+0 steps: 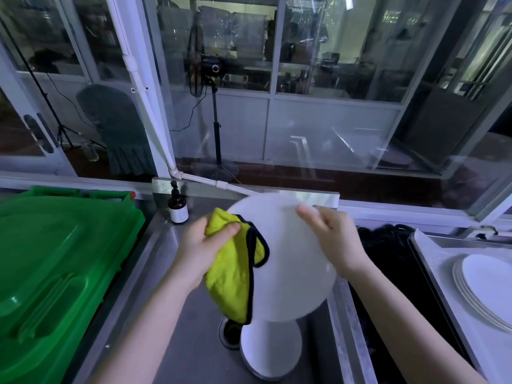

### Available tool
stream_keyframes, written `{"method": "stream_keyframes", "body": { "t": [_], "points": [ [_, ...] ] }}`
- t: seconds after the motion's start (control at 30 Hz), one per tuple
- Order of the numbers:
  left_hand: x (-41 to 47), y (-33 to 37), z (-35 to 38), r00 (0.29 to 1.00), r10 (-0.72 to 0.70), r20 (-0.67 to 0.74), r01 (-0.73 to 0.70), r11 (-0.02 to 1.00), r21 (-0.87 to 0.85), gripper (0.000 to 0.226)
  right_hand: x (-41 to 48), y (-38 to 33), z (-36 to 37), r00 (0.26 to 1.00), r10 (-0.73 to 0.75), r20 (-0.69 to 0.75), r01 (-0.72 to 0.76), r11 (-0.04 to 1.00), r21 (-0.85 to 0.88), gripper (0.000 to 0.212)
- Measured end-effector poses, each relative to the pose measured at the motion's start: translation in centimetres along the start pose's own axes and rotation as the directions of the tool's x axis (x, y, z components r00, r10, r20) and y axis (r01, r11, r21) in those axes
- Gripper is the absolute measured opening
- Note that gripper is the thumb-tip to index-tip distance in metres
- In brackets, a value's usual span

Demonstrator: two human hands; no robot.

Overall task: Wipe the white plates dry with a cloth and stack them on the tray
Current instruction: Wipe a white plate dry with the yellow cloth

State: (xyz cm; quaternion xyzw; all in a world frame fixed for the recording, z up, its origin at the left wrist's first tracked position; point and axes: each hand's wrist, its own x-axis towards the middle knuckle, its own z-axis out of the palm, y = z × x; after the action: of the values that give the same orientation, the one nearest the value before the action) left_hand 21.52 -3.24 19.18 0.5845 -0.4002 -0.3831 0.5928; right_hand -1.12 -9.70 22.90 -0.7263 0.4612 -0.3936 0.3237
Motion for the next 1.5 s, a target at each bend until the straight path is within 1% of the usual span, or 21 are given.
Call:
{"method": "stream_keyframes", "body": {
  "t": [0.07, 0.13, 0.23, 0.33, 0.4, 0.47, 0.53, 0.6, 0.63, 0.7, 0.77, 0.8, 0.93, 1.03, 1.1, 1.17, 1.23, 1.27, 1.33, 1.43, 1.5],
  "points": [
    [-0.2, -0.7, 0.3, 0.985, -0.139, -0.100, 0.121, 0.978, -0.171, 0.013, 0.4, 0.3, -0.2, 0.992, 0.079, -0.097, -0.068, 0.991, 0.113, 0.056],
    [0.2, -0.7, 0.3, 0.988, -0.128, -0.088, 0.123, 0.991, -0.061, 0.014, 0.7, 0.2, -0.4, 0.995, 0.058, -0.075, -0.056, 0.998, 0.035, 0.054],
    [0.9, 0.6, 0.0, 0.996, 0.011, 0.088, -0.026, 0.986, 0.168, 0.014, 1.1, -0.2, -0.8, 0.998, -0.006, 0.056, 0.013, 0.993, -0.120, 0.055],
    [1.4, 2.0, 0.4, 0.945, 0.125, 0.303, -0.240, 0.893, 0.380, 0.017, 1.1, -0.8, -0.1, 0.963, -0.092, 0.254, 0.150, 0.964, -0.219, 0.056],
    [1.2, 2.2, 0.9, 0.914, 0.136, 0.382, -0.304, 0.853, 0.424, 0.020, 1.1, -0.9, 0.2, 0.942, -0.154, 0.299, 0.227, 0.947, -0.226, 0.055],
    [1.0, 2.0, 1.1, 0.946, 0.106, 0.306, -0.208, 0.923, 0.324, 0.015, 1.4, -0.7, 0.0, 0.962, -0.130, 0.238, 0.181, 0.962, -0.204, 0.056],
    [1.0, 1.5, 1.1, 0.994, 0.052, 0.092, -0.061, 0.994, 0.095, 0.009, 1.4, -0.4, -0.3, 0.990, -0.079, 0.119, 0.096, 0.984, -0.147, 0.057],
    [1.0, 0.7, 1.5, 0.991, -0.023, -0.131, 0.005, 0.991, -0.136, 0.007, 0.9, -0.1, 0.1, 0.999, -0.005, -0.051, 0.005, 1.000, 0.004, 0.058],
    [0.6, 0.2, 2.0, 0.974, -0.084, -0.208, 0.032, 0.969, -0.245, 0.008, 0.5, -0.1, 0.7, 0.983, 0.075, -0.169, -0.053, 0.989, 0.135, 0.057],
    [-0.5, -1.1, 3.7, 0.931, -0.237, -0.277, 0.107, 0.904, -0.414, 0.011, -0.1, -0.3, 2.5, 0.870, 0.300, -0.392, -0.129, 0.905, 0.406, 0.057],
    [-1.5, -2.1, 5.2, 0.898, -0.338, -0.282, 0.169, 0.856, -0.489, 0.012, -0.5, -0.6, 4.0, 0.766, 0.412, -0.492, -0.142, 0.856, 0.496, 0.057],
    [-1.8, -2.4, 5.5, 0.890, -0.361, -0.279, 0.182, 0.842, -0.509, 0.012, -0.8, -0.4, 4.5, 0.767, 0.409, -0.495, -0.131, 0.854, 0.503, 0.056],
    [-1.5, -2.3, 3.9, 0.893, -0.353, -0.278, 0.186, 0.854, -0.485, 0.009, -1.3, 1.5, 3.1, 0.921, 0.274, -0.275, -0.140, 0.895, 0.423, 0.052],
    [-1.1, -1.5, 1.8, 0.948, -0.183, -0.260, 0.104, 0.951, -0.290, 0.012, 0.1, 1.1, -0.7, 0.991, 0.104, -0.087, -0.067, 0.932, 0.356, 0.023],
    [-0.6, -0.6, 0.6, 0.985, -0.001, -0.175, 0.003, 1.000, 0.013, 0.012, 1.7, -0.1, -2.5, 1.000, -0.007, 0.026, 0.002, 0.979, 0.203, 0.015],
    [0.1, 0.8, 0.1, 0.988, 0.156, -0.015, -0.146, 0.951, 0.274, 0.014, 2.6, -1.5, -2.7, 0.977, -0.066, 0.203, 0.086, 0.992, -0.091, 0.013],
    [0.5, 2.0, 0.3, 0.963, 0.222, 0.152, -0.265, 0.883, 0.388, 0.020, 2.6, -2.3, -1.6, 0.929, -0.092, 0.359, 0.212, 0.926, -0.311, 0.030],
    [0.6, 2.3, 0.4, 0.953, 0.222, 0.204, -0.289, 0.867, 0.406, 0.024, 2.4, -2.5, -1.0, 0.920, -0.109, 0.378, 0.244, 0.912, -0.331, 0.044],
    [0.5, 2.4, 0.5, 0.955, 0.204, 0.216, -0.273, 0.888, 0.369, 0.022, 2.0, -2.3, -0.4, 0.937, -0.160, 0.310, 0.244, 0.935, -0.256, 0.057],
    [0.0, 1.4, 0.7, 0.991, 0.128, 0.036, -0.133, 0.977, 0.164, 0.014, 1.6, -1.8, 0.0, 0.959, -0.184, 0.214, 0.216, 0.967, -0.135, 0.057],
    [-0.8, 0.2, 0.7, 0.997, 0.049, -0.067, -0.044, 0.997, 0.063, 0.021, 1.1, -1.0, 0.2, 0.974, -0.144, 0.175, 0.161, 0.983, -0.086, 0.056]
  ]
}}
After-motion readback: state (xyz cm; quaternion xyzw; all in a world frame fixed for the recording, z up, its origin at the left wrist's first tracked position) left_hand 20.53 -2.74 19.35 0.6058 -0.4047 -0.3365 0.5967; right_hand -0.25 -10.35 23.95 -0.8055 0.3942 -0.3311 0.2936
